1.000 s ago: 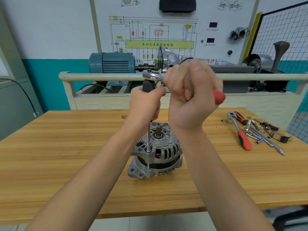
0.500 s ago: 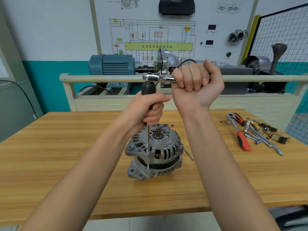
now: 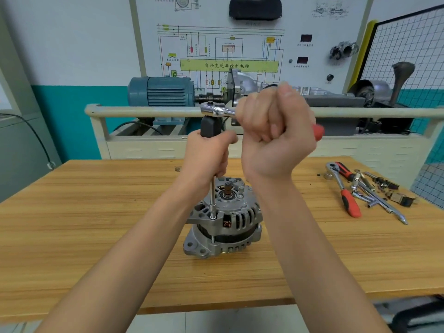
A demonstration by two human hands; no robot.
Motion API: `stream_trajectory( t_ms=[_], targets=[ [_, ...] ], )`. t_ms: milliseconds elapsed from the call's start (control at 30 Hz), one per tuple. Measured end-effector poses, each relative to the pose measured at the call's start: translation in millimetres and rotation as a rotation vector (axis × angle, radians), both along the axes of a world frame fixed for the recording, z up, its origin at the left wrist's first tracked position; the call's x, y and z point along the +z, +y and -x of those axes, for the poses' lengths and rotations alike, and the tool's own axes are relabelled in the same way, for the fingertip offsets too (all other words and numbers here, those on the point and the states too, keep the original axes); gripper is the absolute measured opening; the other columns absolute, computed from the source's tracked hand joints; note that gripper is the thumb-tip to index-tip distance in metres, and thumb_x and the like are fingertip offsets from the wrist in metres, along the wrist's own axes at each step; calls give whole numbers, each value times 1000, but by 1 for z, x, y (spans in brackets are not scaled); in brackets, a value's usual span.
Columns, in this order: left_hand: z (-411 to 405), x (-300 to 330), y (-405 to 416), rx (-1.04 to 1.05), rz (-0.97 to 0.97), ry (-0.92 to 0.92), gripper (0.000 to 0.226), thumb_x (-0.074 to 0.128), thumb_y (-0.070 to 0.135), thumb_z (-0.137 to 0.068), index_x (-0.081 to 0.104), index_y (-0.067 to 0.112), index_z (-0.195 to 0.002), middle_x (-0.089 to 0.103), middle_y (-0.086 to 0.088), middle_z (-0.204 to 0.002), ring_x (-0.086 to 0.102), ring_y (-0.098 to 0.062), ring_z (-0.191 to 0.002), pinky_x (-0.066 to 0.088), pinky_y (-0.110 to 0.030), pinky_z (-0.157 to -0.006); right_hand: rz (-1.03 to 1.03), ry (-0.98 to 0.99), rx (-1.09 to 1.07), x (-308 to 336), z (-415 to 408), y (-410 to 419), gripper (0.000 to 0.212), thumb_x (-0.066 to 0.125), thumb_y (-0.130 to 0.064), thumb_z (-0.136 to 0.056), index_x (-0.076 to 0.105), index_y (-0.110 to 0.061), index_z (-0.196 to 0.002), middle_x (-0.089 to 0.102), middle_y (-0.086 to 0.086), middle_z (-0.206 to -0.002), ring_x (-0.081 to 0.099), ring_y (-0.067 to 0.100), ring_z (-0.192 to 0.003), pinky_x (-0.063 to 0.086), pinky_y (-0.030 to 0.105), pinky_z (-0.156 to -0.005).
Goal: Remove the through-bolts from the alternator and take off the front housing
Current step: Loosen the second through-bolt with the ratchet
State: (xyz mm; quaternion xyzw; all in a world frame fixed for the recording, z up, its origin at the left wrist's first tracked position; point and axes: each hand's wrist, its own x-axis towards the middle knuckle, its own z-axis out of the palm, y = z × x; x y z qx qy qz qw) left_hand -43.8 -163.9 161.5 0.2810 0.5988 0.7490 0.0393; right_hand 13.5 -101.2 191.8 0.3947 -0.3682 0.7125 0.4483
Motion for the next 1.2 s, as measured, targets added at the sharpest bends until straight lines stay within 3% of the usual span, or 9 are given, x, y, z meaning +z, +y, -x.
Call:
stream_trajectory(
  t_ms=[167, 367, 533, 633, 733, 800, 933, 1067, 1200],
  targets=[
    [8, 6, -15, -338, 50, 49, 38, 61, 7, -78, 43, 17, -46, 30, 3, -37, 26, -13, -32, 26, -21, -41, 261, -226, 545, 10, 10, 33, 48, 39, -13, -80, 34, -16, -33, 25, -4, -29, 9, 13, -37, 18, 21, -41],
    [10, 11, -13, -499, 39, -16, 38, 53, 18, -80, 39, 18, -44, 23, 6, -34, 18, -6, -27, 14, -15, -35, 414, -310, 690, 10, 22, 37, 46, 40, -14, -79, 32, -16, -34, 24, -3, -30, 9, 11, -36, 17, 22, -40],
    [6, 9, -8, -275, 16, -33, 52, 48, 6, -91, 37, 20, -42, 22, 6, -35, 15, -8, -29, 16, -12, -36, 283, -190, 480, 7, 7, 23, 51, 36, -12, -84, 34, -18, -33, 26, -5, -31, 10, 13, -37, 19, 23, -41],
    [0, 8, 2, -72, -6, -42, 46, 51, 2, -87, 35, 17, -47, 24, 7, -36, 16, -9, -30, 16, -13, -37, 112, -61, 167, 1, -1, 6, 53, 34, -6, -87, 39, -21, -36, 30, -8, -35, 16, 11, -36, 19, 24, -44],
    [-1, 9, 7, 88, -28, -32, 40, 53, 0, -85, 36, 18, -53, 31, 4, -43, 23, -11, -38, 20, -16, -39, 12, 33, -195, -5, -2, -14, 39, 44, -5, -80, 42, -25, -47, 33, -8, -42, 25, 8, -38, 19, 26, -48],
    [0, 8, 7, 114, -28, -19, 40, 53, 0, -84, 35, 19, -53, 32, 6, -43, 24, -10, -38, 20, -17, -39, -3, 36, -241, -4, -1, -17, 38, 46, -9, -79, 37, -24, -45, 33, -9, -43, 25, 8, -39, 17, 27, -48],
    [5, 6, -5, -161, -12, 17, 41, 55, 0, -82, 35, 17, -51, 26, 8, -38, 18, -9, -32, 18, -15, -38, 49, -32, 140, 5, 1, 6, 52, 34, -5, -84, 41, -22, -36, 25, -8, -34, 19, 8, -34, 18, 23, -44],
    [13, 11, -15, -513, 37, 0, 33, 54, 14, -77, 41, 17, -47, 29, 4, -36, 23, -8, -28, 23, -16, -36, 306, -251, 572, 10, 9, 33, 48, 39, -14, -80, 33, -16, -33, 22, -4, -30, 8, 12, -38, 17, 21, -41],
    [11, 14, -14, -561, 106, -29, 40, 55, 11, -77, 36, 18, -43, 23, 6, -34, 17, -5, -26, 14, -14, -35, 454, -306, 718, 10, 19, 40, 46, 40, -15, -79, 31, -16, -34, 23, -3, -30, 7, 10, -38, 16, 20, -40]
  ],
)
